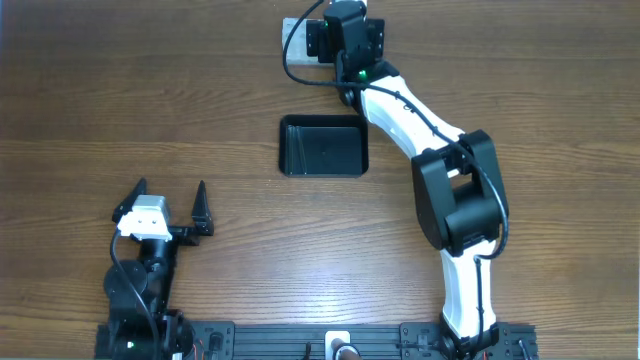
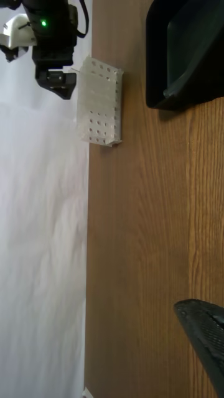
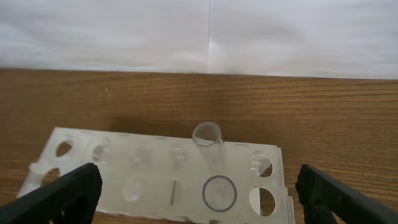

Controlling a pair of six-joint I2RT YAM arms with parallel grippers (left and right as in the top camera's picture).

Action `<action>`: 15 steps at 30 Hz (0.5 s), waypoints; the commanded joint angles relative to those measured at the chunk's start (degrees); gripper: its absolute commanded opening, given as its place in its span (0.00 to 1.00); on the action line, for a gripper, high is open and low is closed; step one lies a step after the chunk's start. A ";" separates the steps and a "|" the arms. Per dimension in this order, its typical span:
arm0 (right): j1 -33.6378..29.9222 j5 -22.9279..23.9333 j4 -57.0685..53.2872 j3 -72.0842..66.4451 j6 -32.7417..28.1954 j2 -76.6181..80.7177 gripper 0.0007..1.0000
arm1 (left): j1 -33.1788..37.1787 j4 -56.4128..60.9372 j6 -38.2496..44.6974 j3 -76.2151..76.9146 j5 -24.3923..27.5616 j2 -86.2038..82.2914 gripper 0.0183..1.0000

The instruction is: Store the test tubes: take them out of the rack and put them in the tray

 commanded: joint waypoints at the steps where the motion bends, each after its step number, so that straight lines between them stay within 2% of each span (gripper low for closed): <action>1: -0.20 2.01 0.35 1.42 -1.62 1.20 0.99 | 0.31 -0.13 0.83 -0.26 0.96 -0.46 1.00; 10: -0.61 2.01 0.22 1.42 -1.73 2.19 0.94 | 0.31 -0.13 0.83 -0.26 0.96 -0.46 1.00; 15: -0.61 2.05 0.28 1.42 -2.27 2.36 0.86 | 0.31 -0.13 0.83 -0.26 0.96 -0.46 1.00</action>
